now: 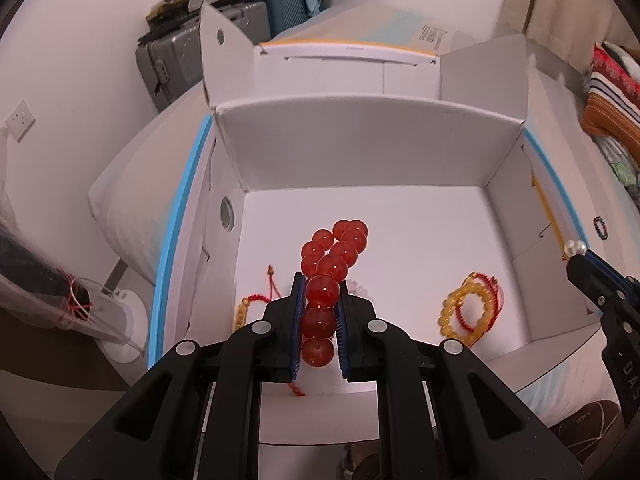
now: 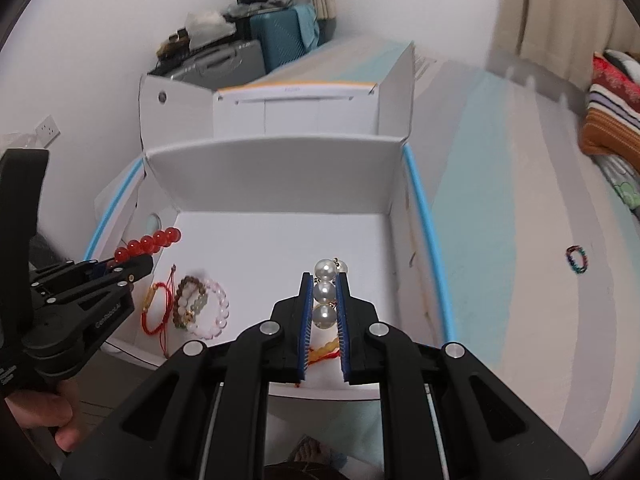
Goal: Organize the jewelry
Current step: 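Lower both items into the box and open both tools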
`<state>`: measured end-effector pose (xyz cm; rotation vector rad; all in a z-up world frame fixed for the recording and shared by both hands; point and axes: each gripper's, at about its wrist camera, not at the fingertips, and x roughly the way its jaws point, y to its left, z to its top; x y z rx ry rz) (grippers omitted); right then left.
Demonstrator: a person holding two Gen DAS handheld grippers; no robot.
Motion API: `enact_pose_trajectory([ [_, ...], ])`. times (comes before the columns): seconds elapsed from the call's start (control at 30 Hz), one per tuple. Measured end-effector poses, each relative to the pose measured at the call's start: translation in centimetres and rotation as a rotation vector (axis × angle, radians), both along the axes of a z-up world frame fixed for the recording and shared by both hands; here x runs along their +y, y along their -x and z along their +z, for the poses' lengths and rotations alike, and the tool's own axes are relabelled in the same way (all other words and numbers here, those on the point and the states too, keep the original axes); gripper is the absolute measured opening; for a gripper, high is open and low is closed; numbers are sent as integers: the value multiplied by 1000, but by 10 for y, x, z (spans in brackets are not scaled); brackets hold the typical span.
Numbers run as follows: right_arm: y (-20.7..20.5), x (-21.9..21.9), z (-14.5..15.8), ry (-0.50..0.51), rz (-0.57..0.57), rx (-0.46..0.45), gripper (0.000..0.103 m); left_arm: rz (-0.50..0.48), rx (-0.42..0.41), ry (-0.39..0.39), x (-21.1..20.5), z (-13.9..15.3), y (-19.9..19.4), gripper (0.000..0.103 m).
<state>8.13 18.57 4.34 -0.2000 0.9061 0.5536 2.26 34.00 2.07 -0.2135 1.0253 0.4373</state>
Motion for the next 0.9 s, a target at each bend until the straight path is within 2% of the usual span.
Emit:
enact_pose_trajectory([
  [0.43, -8, 22, -36, 77, 42, 57, 10, 7, 41, 20, 6, -27, -7, 13],
  [0.63, -12, 26, -44, 74, 66, 77, 12, -1, 64, 42, 6, -39, -12, 14],
  [0.7, -10, 27, -43, 74, 72, 68, 18, -10, 57, 22, 3, -38, -13, 17],
  [0.73, -10, 28, -43, 73, 71, 63, 32, -7, 52, 17, 3, -37, -13, 17],
  [0.77, -9, 27, -40, 63, 71, 53, 41, 1, 43, 11, 3, -34, -12, 22],
  [0.83, -7, 26, -36, 61, 70, 38, 45, 13, 15, 2, 3, -26, -11, 37],
  [0.9, -6, 23, -29, 52, 61, 13, 58, 16, -7, -20, 0, -19, -10, 55],
])
